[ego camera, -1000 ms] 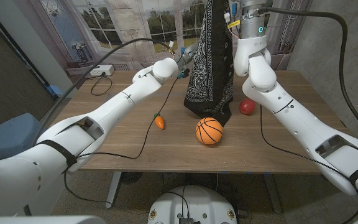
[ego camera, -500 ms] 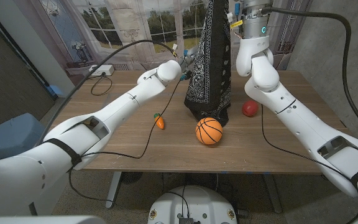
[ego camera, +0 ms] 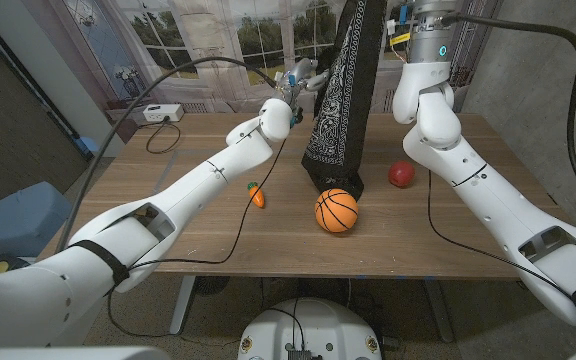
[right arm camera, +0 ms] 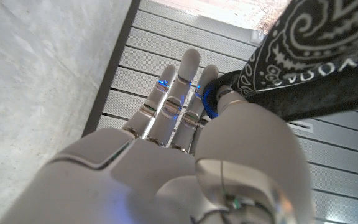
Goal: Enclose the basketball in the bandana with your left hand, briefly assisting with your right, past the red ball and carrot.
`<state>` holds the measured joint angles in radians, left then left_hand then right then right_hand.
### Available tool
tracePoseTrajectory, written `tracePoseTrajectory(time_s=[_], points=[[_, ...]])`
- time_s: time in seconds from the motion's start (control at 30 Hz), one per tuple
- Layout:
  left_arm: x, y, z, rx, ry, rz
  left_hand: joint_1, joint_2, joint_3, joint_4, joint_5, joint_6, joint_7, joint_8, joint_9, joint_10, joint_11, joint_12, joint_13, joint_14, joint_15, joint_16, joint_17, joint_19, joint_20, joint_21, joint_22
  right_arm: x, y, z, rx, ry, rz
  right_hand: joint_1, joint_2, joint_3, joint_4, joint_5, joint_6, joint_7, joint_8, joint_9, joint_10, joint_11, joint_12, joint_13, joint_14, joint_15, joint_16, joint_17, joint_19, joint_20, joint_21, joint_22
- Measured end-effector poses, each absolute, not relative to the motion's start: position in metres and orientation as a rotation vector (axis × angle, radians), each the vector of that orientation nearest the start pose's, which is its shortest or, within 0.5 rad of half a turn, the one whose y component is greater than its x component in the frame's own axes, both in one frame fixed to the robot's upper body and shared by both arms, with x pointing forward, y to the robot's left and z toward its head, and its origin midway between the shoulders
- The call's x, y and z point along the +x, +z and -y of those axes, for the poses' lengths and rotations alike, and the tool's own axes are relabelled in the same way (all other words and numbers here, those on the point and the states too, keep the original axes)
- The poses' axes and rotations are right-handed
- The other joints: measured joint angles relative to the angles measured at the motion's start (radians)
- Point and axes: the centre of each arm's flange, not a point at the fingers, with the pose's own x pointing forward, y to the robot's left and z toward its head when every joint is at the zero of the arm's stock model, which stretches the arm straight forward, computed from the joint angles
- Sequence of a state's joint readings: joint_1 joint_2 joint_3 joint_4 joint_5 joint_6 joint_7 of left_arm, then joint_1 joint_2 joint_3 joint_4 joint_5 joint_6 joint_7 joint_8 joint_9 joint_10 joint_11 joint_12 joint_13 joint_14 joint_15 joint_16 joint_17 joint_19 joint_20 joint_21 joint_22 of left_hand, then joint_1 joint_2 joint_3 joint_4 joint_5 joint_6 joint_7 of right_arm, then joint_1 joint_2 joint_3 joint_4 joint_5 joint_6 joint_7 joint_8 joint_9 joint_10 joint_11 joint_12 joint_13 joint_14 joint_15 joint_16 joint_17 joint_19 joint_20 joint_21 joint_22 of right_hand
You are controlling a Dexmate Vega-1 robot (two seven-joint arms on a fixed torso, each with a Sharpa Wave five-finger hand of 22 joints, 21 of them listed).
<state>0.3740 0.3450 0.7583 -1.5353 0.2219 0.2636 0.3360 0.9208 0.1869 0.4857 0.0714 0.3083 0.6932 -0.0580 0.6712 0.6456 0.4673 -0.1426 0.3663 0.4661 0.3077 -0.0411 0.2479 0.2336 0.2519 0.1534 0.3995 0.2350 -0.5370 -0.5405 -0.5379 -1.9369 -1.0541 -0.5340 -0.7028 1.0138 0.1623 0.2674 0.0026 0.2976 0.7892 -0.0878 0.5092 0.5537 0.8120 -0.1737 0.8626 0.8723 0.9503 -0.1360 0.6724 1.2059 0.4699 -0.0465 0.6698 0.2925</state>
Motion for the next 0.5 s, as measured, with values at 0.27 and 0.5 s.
tracePoseTrajectory(time_s=[0.27,0.5], points=[[0.576,0.210,-0.099,0.825,0.315,0.966,-0.004,-0.004,0.004,0.004,0.008,-0.003,0.002,0.021,0.027,0.000,0.000,0.004,0.011,0.011,0.000,0.000,0.001,0.005,-0.005,0.008,0.005,0.433,0.251,0.224,-1.022,-1.260,1.301,0.000,0.000,0.000,0.000,0.001,0.000,0.000,0.000,-0.003,0.000,0.000,-0.005,0.001,0.000,0.000,0.000,0.000,-0.011,0.001,0.000,0.000],[0.553,0.222,-0.120,0.837,0.423,0.989,-0.010,-0.010,0.002,0.010,0.015,-0.004,0.001,0.042,0.048,0.001,-0.001,0.008,0.019,0.011,0.000,-0.008,0.001,0.005,-0.005,0.011,0.005,0.443,0.246,0.250,-0.994,-1.286,1.196,0.000,0.000,0.000,0.000,0.003,0.000,0.000,0.000,-0.005,0.000,0.000,-0.005,0.001,0.000,0.000,-0.007,0.000,-0.011,0.001,0.004,0.000]])
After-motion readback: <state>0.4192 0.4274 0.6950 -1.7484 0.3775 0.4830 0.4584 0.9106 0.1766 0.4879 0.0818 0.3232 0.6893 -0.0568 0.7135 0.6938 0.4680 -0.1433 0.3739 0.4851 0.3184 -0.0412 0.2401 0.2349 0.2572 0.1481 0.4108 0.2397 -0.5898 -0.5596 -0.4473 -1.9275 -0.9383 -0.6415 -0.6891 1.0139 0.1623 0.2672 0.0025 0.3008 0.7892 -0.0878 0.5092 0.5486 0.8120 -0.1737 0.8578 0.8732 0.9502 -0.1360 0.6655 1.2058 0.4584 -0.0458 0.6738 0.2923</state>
